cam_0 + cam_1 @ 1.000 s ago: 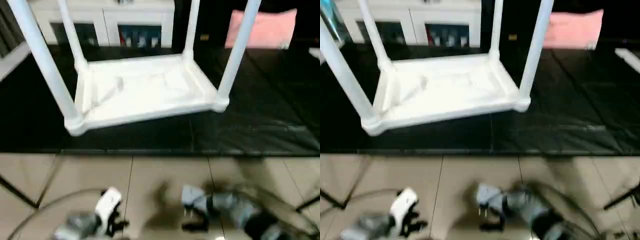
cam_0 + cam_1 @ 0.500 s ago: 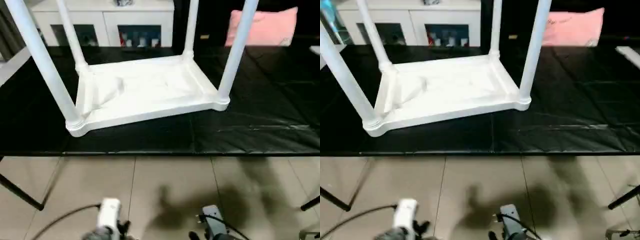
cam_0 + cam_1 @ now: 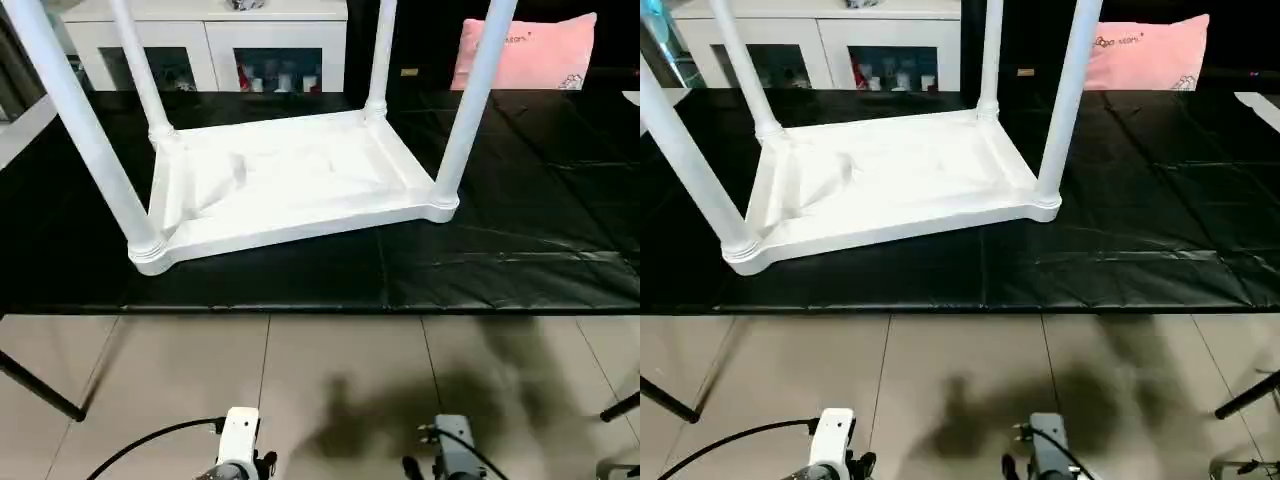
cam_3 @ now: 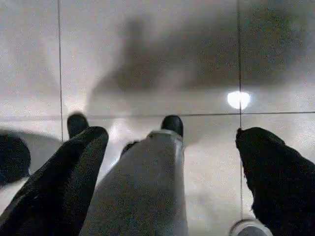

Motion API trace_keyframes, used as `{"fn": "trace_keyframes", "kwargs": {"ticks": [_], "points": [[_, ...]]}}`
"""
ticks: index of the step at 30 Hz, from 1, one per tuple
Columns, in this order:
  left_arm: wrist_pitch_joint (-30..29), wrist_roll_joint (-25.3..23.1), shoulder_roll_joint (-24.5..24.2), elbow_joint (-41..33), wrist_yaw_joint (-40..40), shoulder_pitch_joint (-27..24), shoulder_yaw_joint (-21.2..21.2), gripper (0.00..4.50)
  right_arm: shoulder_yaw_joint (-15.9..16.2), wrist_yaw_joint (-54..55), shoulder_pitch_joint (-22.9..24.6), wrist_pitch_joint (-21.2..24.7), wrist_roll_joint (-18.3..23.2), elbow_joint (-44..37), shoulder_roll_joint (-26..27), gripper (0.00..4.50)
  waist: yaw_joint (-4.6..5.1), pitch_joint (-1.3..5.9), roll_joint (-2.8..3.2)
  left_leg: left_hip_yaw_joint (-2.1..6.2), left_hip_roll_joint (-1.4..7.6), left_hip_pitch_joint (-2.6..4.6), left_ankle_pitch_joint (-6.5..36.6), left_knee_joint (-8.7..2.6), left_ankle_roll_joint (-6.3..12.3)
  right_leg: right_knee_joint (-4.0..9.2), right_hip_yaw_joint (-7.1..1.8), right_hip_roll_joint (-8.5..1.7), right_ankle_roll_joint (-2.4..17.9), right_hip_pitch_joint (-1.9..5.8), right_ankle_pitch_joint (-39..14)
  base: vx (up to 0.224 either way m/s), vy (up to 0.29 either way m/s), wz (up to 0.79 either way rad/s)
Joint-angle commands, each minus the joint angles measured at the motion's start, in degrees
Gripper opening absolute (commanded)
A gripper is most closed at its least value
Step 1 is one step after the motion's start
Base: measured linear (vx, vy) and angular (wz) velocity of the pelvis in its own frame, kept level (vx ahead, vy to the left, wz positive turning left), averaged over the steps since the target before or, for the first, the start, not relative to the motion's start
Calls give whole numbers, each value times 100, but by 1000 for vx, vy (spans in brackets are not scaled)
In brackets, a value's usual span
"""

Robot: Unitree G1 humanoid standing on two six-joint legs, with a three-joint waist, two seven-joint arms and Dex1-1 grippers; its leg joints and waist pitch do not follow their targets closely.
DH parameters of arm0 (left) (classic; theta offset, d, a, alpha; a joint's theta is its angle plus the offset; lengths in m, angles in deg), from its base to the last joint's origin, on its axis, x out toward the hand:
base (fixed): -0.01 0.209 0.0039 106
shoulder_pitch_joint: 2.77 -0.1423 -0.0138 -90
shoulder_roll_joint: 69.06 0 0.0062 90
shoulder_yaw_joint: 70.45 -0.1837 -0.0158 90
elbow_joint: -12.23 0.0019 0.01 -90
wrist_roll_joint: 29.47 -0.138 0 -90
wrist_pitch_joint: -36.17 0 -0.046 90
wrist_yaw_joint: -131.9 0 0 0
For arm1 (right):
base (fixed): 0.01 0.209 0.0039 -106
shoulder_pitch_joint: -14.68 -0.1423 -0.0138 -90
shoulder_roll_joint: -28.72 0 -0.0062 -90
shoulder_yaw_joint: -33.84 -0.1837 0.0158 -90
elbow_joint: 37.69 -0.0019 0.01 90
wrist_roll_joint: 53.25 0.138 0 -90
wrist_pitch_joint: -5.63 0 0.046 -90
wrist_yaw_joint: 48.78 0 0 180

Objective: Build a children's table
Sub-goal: Rotate leg to tighten

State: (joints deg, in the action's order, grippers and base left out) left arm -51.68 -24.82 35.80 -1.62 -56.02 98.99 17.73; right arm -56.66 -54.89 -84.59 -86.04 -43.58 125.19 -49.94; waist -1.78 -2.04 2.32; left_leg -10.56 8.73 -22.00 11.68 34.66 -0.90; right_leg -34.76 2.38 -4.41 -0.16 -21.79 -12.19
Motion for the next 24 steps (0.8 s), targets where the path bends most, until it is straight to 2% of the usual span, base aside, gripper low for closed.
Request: {"fn": "trace_keyframes", "kwargs": {"ticks": [1,4,6,8,13,16,21,24], "points": [[42,-24,-26,36,30,8,98,260,-125,32,-97,77,125,37,31,450,7,187,-42,240,531,86,2071,-561,126,552,-289,-561,1325,103,-1479,0,0,0],[13,-32,-44,54,2,-11,135,260,-173,38,-153,220,151,81,76,450,8,196,-27,236,530,94,2029,-560,120,549,-288,-554,1345,102,-1407,0,0,0],[-20,-93,-58,70,-6,-5,114,260,-13,165,-164,400,-85,157,86,450,5,193,20,238,529,89,1978,-564,102,539,-285,-547,1386,100,-1282,0,0,0],[-62,-174,-57,102,-2,5,127,260,60,268,-152,606,-306,257,118,450,11,197,15,229,525,95,1999,-563,78,537,-280,-545,1424,101,-1237,0,0,0],[-8,-229,-66,109,-3,10,137,260,94,216,-160,590,-393,274,163,450,12,191,13,241,533,107,2171,-576,31,561,-288,-558,1335,96,-1470,0,0,0],[52,-250,-57,102,0,8,143,260,-30,211,-221,470,-290,250,239,450,10,193,2,243,540,106,2158,-584,35,560,-293,-565,1331,89,-1445,0,0,0],[31,-282,-57,101,-32,9,198,260,-102,123,-130,486,-341,223,177,450,8,203,13,232,546,98,2000,-587,83,542,-285,-558,1381,107,-1180,0,0,0],[25,-295,-59,104,-37,13,223,260,-136,52,-73,448,-366,211,138,450,5,208,-1,220,544,90,1898,-579,148,522,-281,-556,1427,121,-974,0,0,0]]}}
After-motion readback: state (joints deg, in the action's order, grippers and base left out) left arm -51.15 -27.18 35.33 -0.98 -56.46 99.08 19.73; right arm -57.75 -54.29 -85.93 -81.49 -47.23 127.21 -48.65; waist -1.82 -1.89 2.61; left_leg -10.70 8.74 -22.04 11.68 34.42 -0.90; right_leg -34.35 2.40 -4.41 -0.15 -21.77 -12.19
